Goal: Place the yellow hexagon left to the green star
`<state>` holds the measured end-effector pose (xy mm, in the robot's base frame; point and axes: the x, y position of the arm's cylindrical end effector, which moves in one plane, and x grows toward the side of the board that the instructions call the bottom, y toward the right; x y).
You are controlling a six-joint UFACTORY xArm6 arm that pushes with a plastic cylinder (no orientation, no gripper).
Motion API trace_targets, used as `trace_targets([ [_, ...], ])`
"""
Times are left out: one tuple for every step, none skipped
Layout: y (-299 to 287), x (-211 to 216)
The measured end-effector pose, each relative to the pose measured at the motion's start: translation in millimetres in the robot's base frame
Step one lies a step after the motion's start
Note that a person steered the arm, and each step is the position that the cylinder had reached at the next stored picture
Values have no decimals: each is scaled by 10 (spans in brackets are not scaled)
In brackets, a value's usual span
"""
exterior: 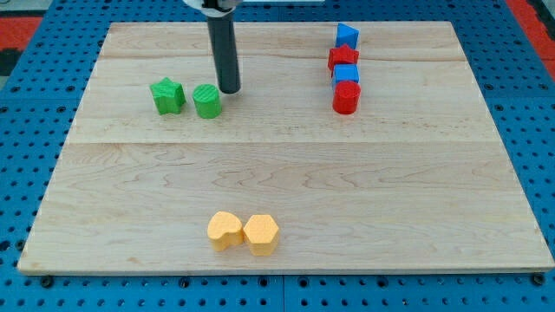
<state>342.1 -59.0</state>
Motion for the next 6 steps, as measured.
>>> trace_targets([
  [911,544],
  [1815,1663],
  [2113,2428],
  [1332,2441],
  [879,2526],
  [567,2510],
])
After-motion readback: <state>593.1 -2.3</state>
